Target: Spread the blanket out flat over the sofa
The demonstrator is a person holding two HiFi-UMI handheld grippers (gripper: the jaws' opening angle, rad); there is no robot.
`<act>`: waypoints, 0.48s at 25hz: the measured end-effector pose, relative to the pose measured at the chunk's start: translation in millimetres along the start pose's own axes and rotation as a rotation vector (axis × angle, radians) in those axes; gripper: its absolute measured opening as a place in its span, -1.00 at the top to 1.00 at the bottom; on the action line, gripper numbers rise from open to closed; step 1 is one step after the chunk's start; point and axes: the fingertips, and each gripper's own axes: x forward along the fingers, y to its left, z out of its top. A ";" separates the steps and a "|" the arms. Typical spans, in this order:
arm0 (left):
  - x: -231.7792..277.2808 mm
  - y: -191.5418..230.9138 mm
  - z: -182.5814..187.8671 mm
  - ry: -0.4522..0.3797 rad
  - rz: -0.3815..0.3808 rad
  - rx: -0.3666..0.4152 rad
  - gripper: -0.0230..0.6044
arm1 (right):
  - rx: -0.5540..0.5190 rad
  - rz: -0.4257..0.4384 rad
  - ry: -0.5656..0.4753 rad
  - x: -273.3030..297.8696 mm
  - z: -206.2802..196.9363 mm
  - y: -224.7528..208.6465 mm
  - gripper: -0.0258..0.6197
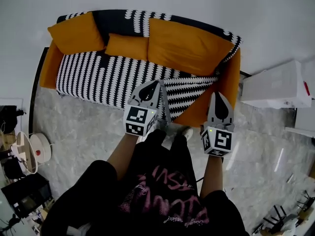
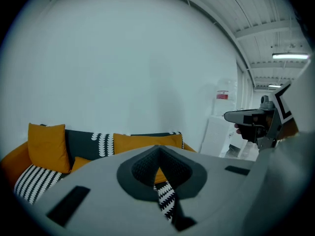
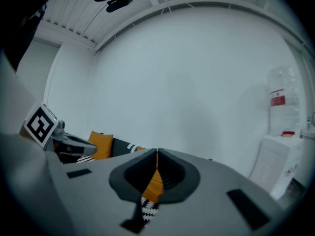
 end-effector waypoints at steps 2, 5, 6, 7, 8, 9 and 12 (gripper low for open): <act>4.9 0.5 2.4 -0.004 0.016 -0.006 0.90 | 0.004 0.002 -0.001 3.3 -2.0 -7.9 0.85; 11.2 -0.5 4.0 -0.004 0.039 -0.008 0.90 | 0.010 0.014 0.003 7.8 -5.8 -17.0 0.85; 14.5 -1.4 4.4 -0.001 0.043 -0.007 0.90 | 0.010 0.018 0.006 10.3 -7.1 -19.8 0.85; 18.1 -2.3 4.3 0.002 0.047 -0.007 0.90 | 0.010 0.022 0.009 13.2 -8.7 -22.5 0.85; 21.9 -3.5 3.6 0.007 0.049 -0.009 0.90 | 0.011 0.026 0.013 16.2 -10.7 -25.4 0.85; 25.6 -4.8 2.1 0.013 0.051 -0.013 0.90 | 0.016 0.029 0.016 19.1 -12.9 -28.2 0.86; 34.4 -8.8 -7.0 0.040 0.058 -0.018 0.90 | 0.036 0.039 0.024 25.7 -21.4 -35.4 0.86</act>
